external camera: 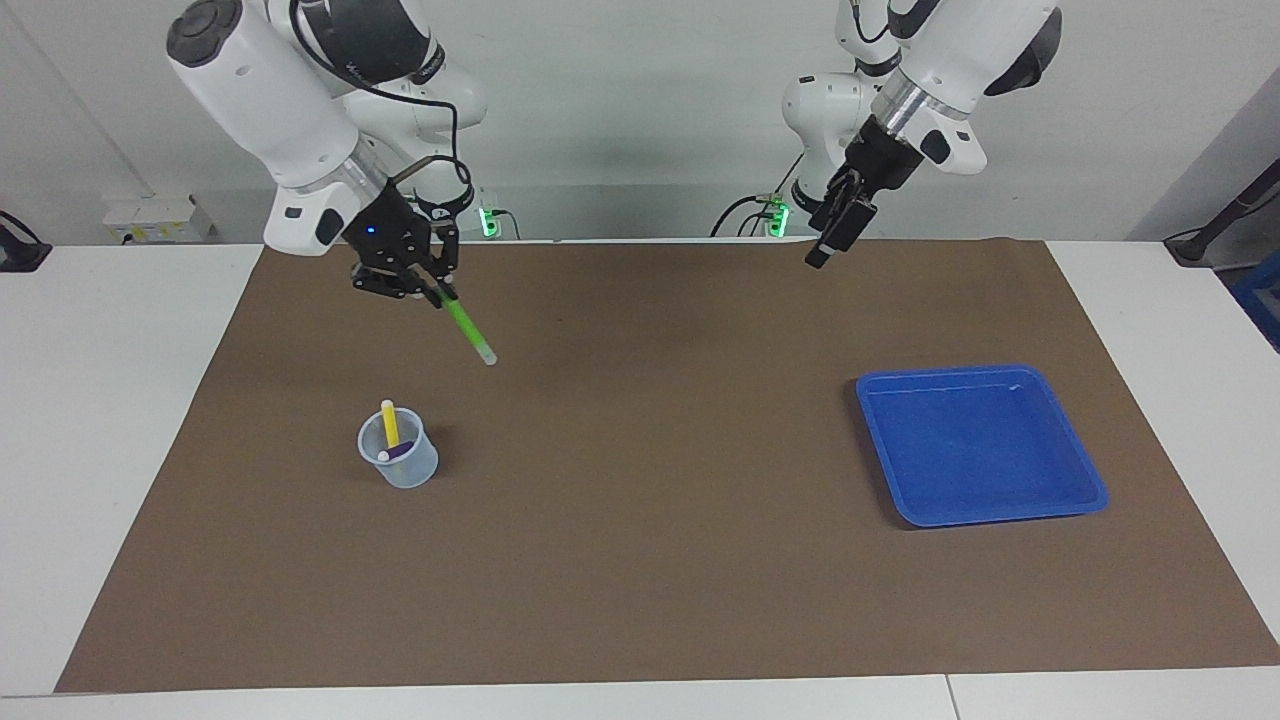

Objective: Right arm passes pens to left for tray arrangement
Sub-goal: 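Carry the green pen toward the left gripper while the left gripper approaches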

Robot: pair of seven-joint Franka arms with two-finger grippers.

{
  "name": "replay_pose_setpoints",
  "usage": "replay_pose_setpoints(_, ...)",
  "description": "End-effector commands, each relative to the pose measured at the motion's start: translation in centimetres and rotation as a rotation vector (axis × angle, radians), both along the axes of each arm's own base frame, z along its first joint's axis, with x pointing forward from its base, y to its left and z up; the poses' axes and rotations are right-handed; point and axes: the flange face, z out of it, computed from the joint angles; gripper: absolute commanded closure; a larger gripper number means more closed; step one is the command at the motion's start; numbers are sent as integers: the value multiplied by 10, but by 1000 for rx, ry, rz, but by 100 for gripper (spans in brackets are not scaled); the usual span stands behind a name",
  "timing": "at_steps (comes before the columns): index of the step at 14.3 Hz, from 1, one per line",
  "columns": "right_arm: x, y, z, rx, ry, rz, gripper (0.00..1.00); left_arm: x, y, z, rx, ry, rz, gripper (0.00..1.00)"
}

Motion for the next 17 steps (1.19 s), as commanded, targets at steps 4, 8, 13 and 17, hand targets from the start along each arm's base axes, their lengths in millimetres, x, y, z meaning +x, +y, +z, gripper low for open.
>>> replay_pose_setpoints(4,-24,98,-25,82,101,-211,94,-12,-42,-31,-108,-30,97,0)
replay_pose_setpoints(8,-37,159,-44,101,113,-289,94,-3,-50,-64,-97,6,116,0)
replay_pose_setpoints(13,-38,159,-45,97,123,-287,94,7,-17,-90,-48,73,124,3)
replay_pose_setpoints(17,-39,159,-45,93,138,-299,94,15,-18,-105,-41,58,124,5)
